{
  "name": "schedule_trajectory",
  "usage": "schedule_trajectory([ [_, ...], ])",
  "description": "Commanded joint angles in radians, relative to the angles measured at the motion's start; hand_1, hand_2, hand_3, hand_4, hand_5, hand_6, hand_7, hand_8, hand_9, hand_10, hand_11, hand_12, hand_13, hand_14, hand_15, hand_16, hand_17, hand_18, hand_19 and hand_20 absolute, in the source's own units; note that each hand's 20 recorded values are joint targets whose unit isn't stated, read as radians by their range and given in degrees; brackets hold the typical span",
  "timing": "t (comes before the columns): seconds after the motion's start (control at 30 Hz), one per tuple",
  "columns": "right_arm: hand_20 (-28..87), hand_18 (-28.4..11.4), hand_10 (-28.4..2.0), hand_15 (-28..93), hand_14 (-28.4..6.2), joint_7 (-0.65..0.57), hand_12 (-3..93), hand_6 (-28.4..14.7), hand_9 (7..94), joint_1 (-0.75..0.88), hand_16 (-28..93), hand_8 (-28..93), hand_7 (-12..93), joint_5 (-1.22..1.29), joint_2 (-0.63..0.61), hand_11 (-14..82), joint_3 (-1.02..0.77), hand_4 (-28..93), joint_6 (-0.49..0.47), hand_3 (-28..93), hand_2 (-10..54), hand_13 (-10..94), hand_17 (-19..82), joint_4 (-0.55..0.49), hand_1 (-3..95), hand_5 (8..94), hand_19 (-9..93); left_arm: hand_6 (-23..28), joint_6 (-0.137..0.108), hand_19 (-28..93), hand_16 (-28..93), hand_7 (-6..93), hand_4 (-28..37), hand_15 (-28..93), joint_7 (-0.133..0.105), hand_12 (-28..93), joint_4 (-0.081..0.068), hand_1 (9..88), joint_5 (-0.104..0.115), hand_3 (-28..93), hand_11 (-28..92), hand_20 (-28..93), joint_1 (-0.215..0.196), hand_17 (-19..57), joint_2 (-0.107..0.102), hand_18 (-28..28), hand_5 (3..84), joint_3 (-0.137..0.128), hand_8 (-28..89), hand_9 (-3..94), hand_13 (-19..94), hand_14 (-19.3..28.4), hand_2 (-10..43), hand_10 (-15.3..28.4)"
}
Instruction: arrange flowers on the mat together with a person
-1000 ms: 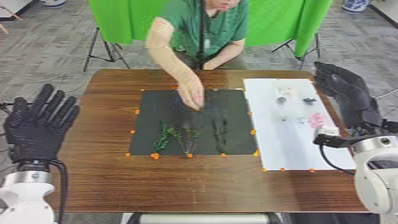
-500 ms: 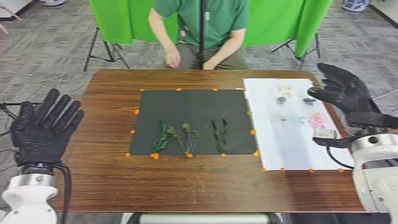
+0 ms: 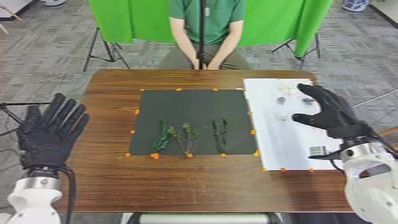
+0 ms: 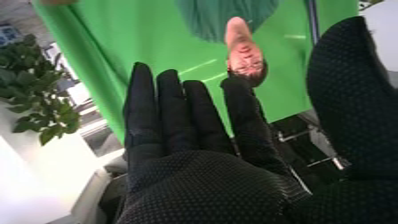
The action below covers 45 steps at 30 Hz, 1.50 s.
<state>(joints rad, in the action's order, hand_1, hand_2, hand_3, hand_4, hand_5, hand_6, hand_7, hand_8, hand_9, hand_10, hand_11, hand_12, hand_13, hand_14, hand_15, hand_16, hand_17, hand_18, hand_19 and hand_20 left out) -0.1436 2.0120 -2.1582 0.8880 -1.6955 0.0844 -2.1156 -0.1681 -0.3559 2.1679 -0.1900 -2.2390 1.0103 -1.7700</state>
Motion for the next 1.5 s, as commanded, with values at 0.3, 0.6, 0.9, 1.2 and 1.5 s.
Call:
schedule_trajectory([
  [0.3,24,-7.1,-9.0,25,-5.7,-0.094,19.1,-0.5,40.3,-0.251,23,-15,26,-0.201,-0.194,13.0,0.232,-28,-0.111,78,-9.5,37,26,0.181,48.0,39.2,44,6.9,-0.005,26,-5,10.3,-28.3,23,0.018,8,-0.010,25.2,0.010,68,15,12,0.017,-4.2,-0.009,12.6,40.1,0.025,-9,33.5,24,13.5,12.6,13.1],
  [0.6,25,-7.3,-8.8,31,-5.0,-0.090,18.0,0.3,45.2,-0.381,21,-15,26,-0.181,-0.198,14.9,0.399,-28,-0.186,72,-9.5,42,30,0.256,53.5,42.7,46,6.9,-0.009,26,-6,10.4,-28.3,23,0.020,8,-0.012,25.3,0.016,68,15,12,0.021,-4.3,-0.008,12.7,40.1,0.034,-9,33.5,24,13.5,12.6,13.0],
  [0.9,28,-4.8,-8.2,30,-4.3,-0.126,17.5,0.6,48.3,-0.424,19,-15,26,-0.199,-0.192,15.2,0.489,-28,-0.242,70,-9.5,46,37,0.310,56.1,45.1,37,7.1,-0.009,26,-6,10.6,-28.3,23,0.017,8,-0.008,25.3,0.014,68,15,12,0.016,-4.2,-0.007,12.7,40.3,0.024,-9,33.6,24,13.6,12.6,13.1],
  [1.2,32,-3.4,-8.0,33,-3.4,-0.205,19.9,2.4,53.2,-0.445,23,-16,31,-0.190,-0.196,19.7,0.591,-28,-0.067,71,-9.5,53,43,0.399,60.4,49.5,40,7.1,-0.013,26,-6,10.6,-28.3,24,0.016,8,-0.009,25.2,0.018,68,15,12,0.014,-4.2,-0.010,12.7,40.3,0.024,-9,33.6,24,14.1,12.6,13.1],
  [1.5,-13,8.1,-6.0,27,1.6,-0.201,45.2,3.5,68.5,-0.433,50,-7,39,-0.154,-0.199,12.4,0.623,-27,0.116,64,-9.5,70,45,0.426,74.0,58.6,93,7.2,-0.010,26,-5,10.7,-28.3,24,0.020,8,-0.011,25.3,0.015,68,15,12,0.016,-4.3,-0.011,12.7,40.3,0.025,-9,33.4,24,14.3,12.6,13.0],
])
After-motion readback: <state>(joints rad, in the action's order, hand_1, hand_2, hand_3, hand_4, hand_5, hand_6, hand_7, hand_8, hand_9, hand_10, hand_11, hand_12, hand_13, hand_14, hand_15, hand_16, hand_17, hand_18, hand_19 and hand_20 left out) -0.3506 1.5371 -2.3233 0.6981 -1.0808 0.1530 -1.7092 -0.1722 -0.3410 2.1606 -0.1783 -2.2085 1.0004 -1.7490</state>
